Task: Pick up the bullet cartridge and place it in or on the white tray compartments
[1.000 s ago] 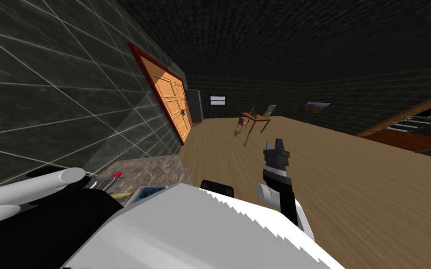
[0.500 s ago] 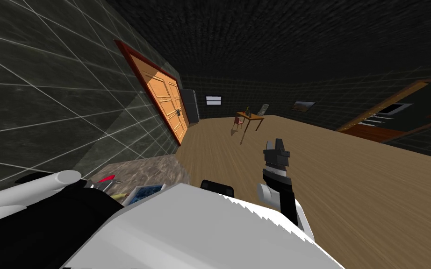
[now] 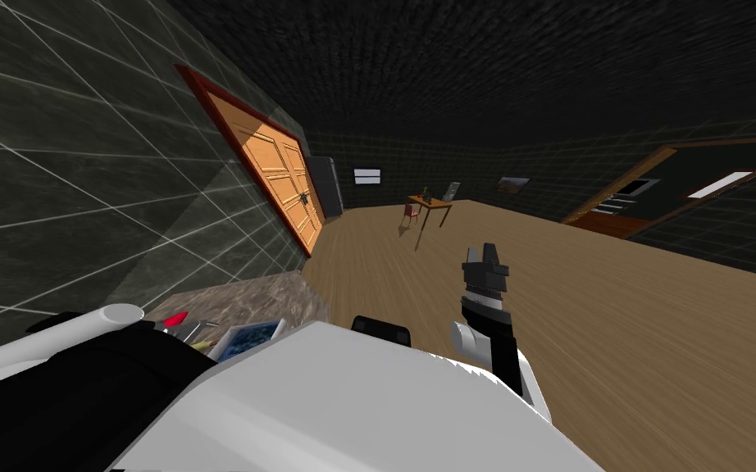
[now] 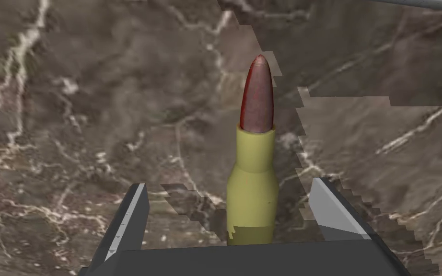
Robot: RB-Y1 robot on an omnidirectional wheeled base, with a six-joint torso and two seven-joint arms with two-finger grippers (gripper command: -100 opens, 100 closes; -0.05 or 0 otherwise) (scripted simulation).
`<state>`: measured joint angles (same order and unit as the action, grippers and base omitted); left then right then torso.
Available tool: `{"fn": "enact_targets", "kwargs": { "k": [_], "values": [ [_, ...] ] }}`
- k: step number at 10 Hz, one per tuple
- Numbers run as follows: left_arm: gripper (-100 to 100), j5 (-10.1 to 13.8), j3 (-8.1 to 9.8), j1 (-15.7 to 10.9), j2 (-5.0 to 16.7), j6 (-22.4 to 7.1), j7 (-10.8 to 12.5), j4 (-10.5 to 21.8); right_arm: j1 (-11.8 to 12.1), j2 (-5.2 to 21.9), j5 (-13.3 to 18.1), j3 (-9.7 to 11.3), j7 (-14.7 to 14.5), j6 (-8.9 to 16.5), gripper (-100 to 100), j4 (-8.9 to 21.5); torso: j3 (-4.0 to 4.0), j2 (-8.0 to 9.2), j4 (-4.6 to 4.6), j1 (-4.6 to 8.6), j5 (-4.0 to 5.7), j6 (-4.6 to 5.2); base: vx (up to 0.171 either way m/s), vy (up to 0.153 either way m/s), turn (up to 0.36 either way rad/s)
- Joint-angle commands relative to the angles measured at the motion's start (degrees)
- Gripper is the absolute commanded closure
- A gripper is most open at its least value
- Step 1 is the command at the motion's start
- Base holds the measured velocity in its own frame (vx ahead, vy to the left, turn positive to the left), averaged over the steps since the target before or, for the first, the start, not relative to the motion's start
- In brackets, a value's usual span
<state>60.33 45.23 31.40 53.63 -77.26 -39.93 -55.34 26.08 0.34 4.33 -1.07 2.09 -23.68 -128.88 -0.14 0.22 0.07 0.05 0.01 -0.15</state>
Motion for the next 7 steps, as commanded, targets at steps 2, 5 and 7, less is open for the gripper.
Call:
{"fn": "enact_targets", "kwargs": {
  "k": [2,5,7],
  "values": [
    [100,0.0,0.01,0.0,0.0,0.0,-0.1,0.2,0.0,0.0,0.0,0.0,0.0,0.0,0,0.0,0.05,-0.09,-0.02,-0.09,-0.02,0.03,-0.004,-0.004,0.006],
    [100,0.0,0.01,0.0,0.0,0.0,0.0,0.2,0.0,0.0,0.0,0.0,0.0,0.0,0,0.0,0.10,-0.17,-0.03,-0.18,-0.05,0.06,0.000,0.000,0.000],
    [0,0.0,0.01,0.0,0.0,0.0,-0.1,0.2,0.0,0.0,0.0,0.0,0.0,0.0,0,0.0,0.10,-0.18,-0.04,-0.19,-0.05,0.05,0.000,0.000,0.000]
  ]
}}
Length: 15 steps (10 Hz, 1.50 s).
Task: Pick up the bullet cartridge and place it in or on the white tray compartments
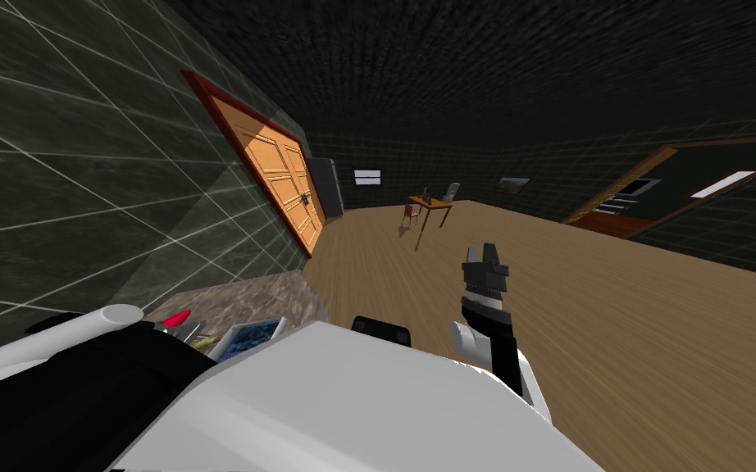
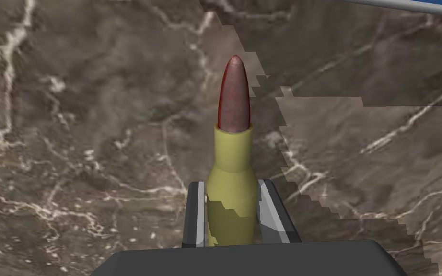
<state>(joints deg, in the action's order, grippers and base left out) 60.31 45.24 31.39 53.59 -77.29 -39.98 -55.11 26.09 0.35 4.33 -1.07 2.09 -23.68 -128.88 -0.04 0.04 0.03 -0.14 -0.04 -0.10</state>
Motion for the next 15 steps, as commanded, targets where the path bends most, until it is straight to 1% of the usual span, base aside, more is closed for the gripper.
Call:
{"fn": "enact_targets", "kwargs": {
  "k": [1,2,3,4,5,6,7,8,9,10,11,12,13,14,15],
  "values": [
    [100,1.8,-1.40,2.9,1.1,2.2,2.5,-2.9,0.0,0.0,0.0,0.0,0.0,0.0,0,0.0,0.00,0.00,0.00,0.00,0.00,0.00,0.066,0.077,0.280],
    [100,1.8,-1.40,4.1,1.1,2.2,2.5,-4.7,0.0,0.0,0.0,0.0,0.0,0.0,0,0.0,0.06,-0.11,-0.04,-0.23,0.05,-0.21,0.094,0.091,0.197],
    [100,1.8,-1.40,4.1,1.1,2.2,2.5,-5.0,0.0,0.0,0.0,0.0,0.0,0.0,0,0.0,0.12,-0.22,-0.04,-0.32,-0.02,-0.05,0.056,0.049,-0.007],
    [100,3.6,-3.11,6.6,2.3,4.6,4.8,-7.0,0.0,0.0,0.0,0.0,0.0,0.0,0,0.0,0.12,-0.22,-0.03,-0.23,-0.04,0.08,0.087,0.069,0.215],
    [100,3.6,-3.11,7.9,2.3,4.6,4.8,-8.8,0.0,0.0,0.0,0.0,0.0,0.0,0,0.0,0.14,-0.26,-0.05,-0.26,0.01,-0.12,0.087,0.058,0.176],
    [100,3.6,-3.11,7.9,2.3,4.6,4.8,-10.2,0.0,0.0,0.0,0.0,0.0,0.0,0,0.0,0.13,-0.24,-0.04,-0.21,-0.02,-0.05,0.034,0.026,0.010],
    [100,5.3,-4.82,10.9,3.6,7.0,7.1,-12.4,0.0,0.0,0.0,0.0,0.0,0.0,0,0.0,0.08,-0.15,0.00,-0.11,-0.01,0.08,0.068,0.067,0.259],
    [100,5.3,-4.82,11.7,3.6,7.0,7.1,-14.3,0.0,0.0,0.0,0.0,0.0,0.0,0,0.0,0.08,-0.16,-0.03,-0.20,0.04,-0.15,0.083,0.060,0.172],
    [100,5.3,-4.82,11.7,3.6,7.0,7.1,-15.5,0.0,0.0,0.0,0.0,0.0,0.0,0,0.0,0.10,-0.19,-0.02,-0.20,0.01,-0.02,0.038,0.028,-0.015],
    [100,7.1,-6.53,14.7,4.8,9.5,9.4,-17.7,0.0,0.0,0.0,0.0,0.0,0.0,0,0.0,0.08,-0.15,0.00,-0.13,0.02,0.11,0.081,0.063,0.241],
    [100,7.1,-6.53,15.6,4.8,9.5,9.4,-19.5,0.0,0.0,0.0,0.0,0.0,0.0,0,0.0,0.10,-0.20,-0.03,-0.21,0.04,-0.13,0.082,0.058,0.165],
    [100,7.1,-6.53,15.6,4.8,9.5,9.4,-20.8,0.0,0.0,0.0,0.0,0.0,0.0,0,0.0,0.11,-0.19,-0.03,-0.21,0.00,0.00,0.032,0.027,-0.005],
    [100,8.9,-8.24,18.2,6.1,11.9,11.6,-22.5,0.0,0.0,0.0,0.0,0.0,0.0,0,0.0,0.07,-0.13,0.00,-0.16,-0.01,0.11,0.075,0.065,0.234],
    [100,8.9,-8.24,19.4,6.1,11.9,11.6,-24.3,0.0,0.0,0.0,0.0,0.0,0.0,0,0.0,0.09,-0.18,-0.03,-0.26,0.02,-0.10,0.088,0.067,0.161],
    [100,8.9,-8.24,19.4,6.1,11.9,11.6,-26.0,0.0,0.0,0.0,0.0,0.0,0.0,0,0.0,0.10,-0.18,-0.04,-0.29,-0.01,-0.04,0.041,0.025,0.013]
  ]
}}
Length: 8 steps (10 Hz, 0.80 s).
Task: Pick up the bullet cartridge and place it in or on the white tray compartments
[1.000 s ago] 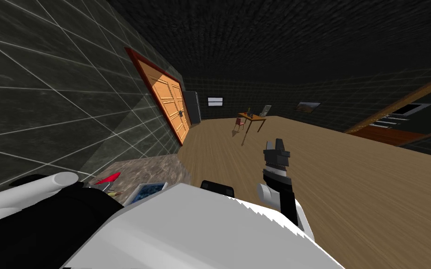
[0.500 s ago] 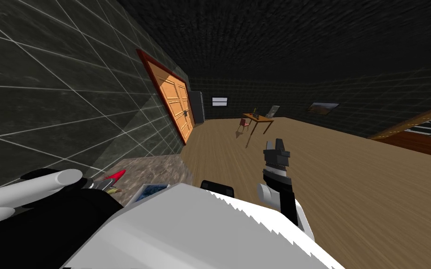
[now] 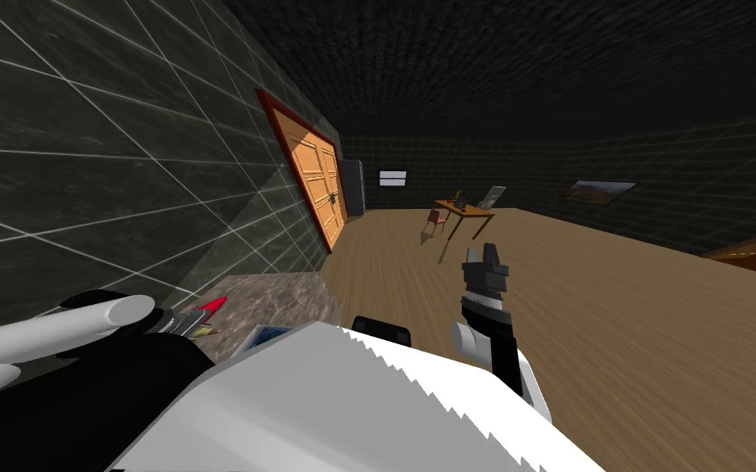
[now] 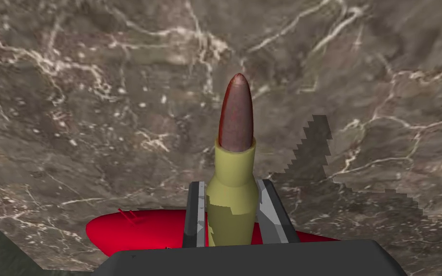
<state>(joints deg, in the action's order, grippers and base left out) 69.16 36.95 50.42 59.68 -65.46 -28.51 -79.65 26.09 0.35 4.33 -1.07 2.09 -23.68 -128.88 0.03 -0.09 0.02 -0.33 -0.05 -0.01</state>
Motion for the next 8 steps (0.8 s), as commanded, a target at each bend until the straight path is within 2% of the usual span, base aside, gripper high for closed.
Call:
{"fn": "enact_targets", "kwargs": {
  "k": [1,2,3,4,6,7,8],
  "values": [
    [100,1.8,-1.66,2.9,1.3,2.5,2.5,-2.9,0.0,0.0,0.0,0.0,0.0,0.0,0,0.0,0.00,0.00,0.00,0.00,0.00,0.00,0.076,0.044,0.197],
    [100,1.8,-1.66,4.1,1.3,2.5,2.5,-4.4,0.0,0.0,0.0,0.0,0.0,0.0,0,0.0,0.02,-0.04,-0.02,-0.03,0.02,-0.18,0.082,0.051,0.174],
    [100,1.8,-1.66,4.3,1.3,2.5,2.5,-6.5,0.0,0.0,0.0,0.0,0.0,0.0,0,0.0,0.02,-0.02,-0.02,-0.04,0.01,-0.14,0.041,0.024,0.038],
    [100,3.6,-3.37,7.1,2.5,4.9,4.7,-8.5,0.0,0.0,0.0,0.0,0.0,0.0,0,0.0,-0.02,0.04,0.00,0.04,0.01,-0.03,0.090,0.032,0.278],
    [100,3.6,-3.37,8.1,2.5,4.9,4.7,-11.8,0.0,0.0,0.0,0.0,0.0,0.0,0,0.0,0.04,-0.06,-0.04,0.00,0.00,-0.09,0.067,0.031,0.070],
    [100,5.4,-5.08,10.7,3.8,7.3,7.0,-13.5,0.0,0.0,0.0,0.0,0.0,0.0,0,0.0,0.02,-0.02,-0.01,0.03,0.02,0.03,0.091,0.060,0.221],
    [100,5.4,-5.08,12.0,3.8,7.3,7.0,-15.4,0.0,0.0,0.0,0.0,0.0,0.0,0,0.0,0.06,-0.08,-0.05,-0.06,0.01,-0.18,0.099,0.050,0.170]
  ]
}}
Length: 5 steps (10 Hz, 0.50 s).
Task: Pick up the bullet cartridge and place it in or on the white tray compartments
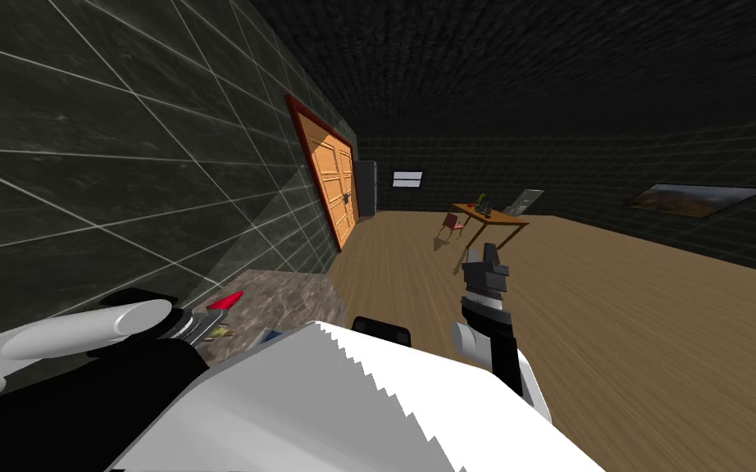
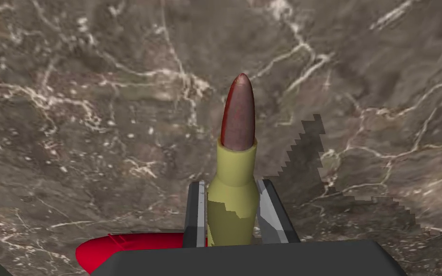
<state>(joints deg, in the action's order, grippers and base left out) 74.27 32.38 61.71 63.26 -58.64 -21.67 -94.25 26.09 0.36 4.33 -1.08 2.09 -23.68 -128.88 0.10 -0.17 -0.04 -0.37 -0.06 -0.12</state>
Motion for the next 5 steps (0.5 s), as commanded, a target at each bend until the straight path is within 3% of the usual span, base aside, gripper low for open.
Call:
{"fn": "enact_targets", "kwargs": {
  "k": [1,2,3,5],
  "values": [
    [100,0.3,-0.52,0.7,0.2,0.5,0.2,-2.7,0.0,0.0,0.0,0.0,0.0,0.0,0,0.0,0.00,0.00,0.00,0.00,0.00,0.00,0.040,0.018,0.016],
    [100,2.0,-2.23,3.3,1.4,2.9,2.5,-4.0,0.0,0.0,0.0,0.0,0.0,0.0,0,0.0,-0.04,0.08,0.03,0.07,0.02,0.12,0.077,0.038,0.236],
    [100,2.0,-2.23,4.5,1.4,2.9,2.5,-5.7,0.0,0.0,0.0,0.0,0.0,0.0,0,0.0,-0.03,0.05,0.00,0.05,0.01,-0.08,0.095,0.046,0.160],
    [100,2.0,-2.23,4.5,1.4,2.9,2.5,-8.0,0.0,0.0,0.0,0.0,0.0,0.0,0,0.0,-0.03,0.06,0.01,0.07,0.02,0.11,0.027,0.011,-0.012]
  ]
}}
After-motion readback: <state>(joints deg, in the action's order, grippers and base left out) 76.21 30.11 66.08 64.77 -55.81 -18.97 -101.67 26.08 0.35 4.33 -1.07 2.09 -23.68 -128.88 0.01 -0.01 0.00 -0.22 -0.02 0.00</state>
